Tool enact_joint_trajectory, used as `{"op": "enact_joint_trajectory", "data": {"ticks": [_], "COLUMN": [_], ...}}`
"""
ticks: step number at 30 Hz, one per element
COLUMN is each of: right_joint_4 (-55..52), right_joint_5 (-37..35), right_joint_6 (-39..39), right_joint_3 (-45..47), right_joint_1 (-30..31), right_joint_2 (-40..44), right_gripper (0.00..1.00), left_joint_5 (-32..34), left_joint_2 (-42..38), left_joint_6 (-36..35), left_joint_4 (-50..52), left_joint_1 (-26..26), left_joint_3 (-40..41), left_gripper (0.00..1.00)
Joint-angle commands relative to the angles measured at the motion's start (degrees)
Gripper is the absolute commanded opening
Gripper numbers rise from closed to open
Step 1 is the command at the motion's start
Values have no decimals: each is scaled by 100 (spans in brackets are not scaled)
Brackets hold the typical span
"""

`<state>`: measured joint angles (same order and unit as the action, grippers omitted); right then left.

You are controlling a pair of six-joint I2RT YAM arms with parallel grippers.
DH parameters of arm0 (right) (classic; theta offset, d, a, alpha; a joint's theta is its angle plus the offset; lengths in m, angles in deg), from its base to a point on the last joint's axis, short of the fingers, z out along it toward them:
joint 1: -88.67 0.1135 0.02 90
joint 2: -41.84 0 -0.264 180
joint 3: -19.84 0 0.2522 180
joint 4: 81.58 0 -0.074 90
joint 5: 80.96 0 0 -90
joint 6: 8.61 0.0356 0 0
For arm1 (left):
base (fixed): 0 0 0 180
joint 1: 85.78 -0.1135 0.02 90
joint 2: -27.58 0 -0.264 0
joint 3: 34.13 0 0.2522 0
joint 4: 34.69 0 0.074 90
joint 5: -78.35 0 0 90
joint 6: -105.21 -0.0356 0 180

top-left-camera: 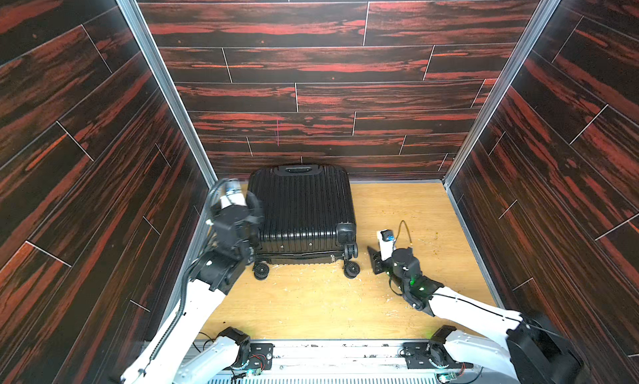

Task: Close the suitcase zippers
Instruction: Reset both arms

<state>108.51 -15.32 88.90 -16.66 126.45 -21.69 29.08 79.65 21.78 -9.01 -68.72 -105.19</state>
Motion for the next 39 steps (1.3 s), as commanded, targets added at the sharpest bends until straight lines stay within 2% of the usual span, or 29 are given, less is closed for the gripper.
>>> {"op": "enact_joint_trajectory", "data": {"ticks": [1,5,9,12,16,22,26,33,39], "right_joint_4": [-433,-568,-474,-291,221,1111,1659,2639,3495], "right_joint_5": [-553,-500,-447,-326,-189,230,696,1286,1928], "right_joint_6": [-267,-386,-545,-575,-622,-589,-488,-445,-290], "right_joint_3": [-68,-226,-276,-203,82,482,660,935,1093], "right_joint_1": [-347,-916,-1515,-2009,-2534,-3126,-3422,-3780,-4167], "right_joint_2": [295,438,454,413,263,-185,-465,-737,-1061], "right_gripper": [47,47,47,47,47,47,47,48,49], "left_joint_5": [718,850,1194,1111,664,-23,-515,-1857,-2653], "left_joint_2": [-336,-534,-647,-672,-590,-303,191,1222,1843], "left_joint_6": [948,1485,1782,1875,1468,330,27,-134,-188], "left_joint_4": [337,426,145,-379,-1389,-3360,-3999,-4001,-5325], "left_joint_1": [-508,-938,-976,-976,-976,-990,-1108,-1562,-1820], "left_joint_3": [369,1005,1817,2526,3421,4432,4564,3961,4064], "left_gripper": [84,84,84,84,84,84,85,86,87]}}
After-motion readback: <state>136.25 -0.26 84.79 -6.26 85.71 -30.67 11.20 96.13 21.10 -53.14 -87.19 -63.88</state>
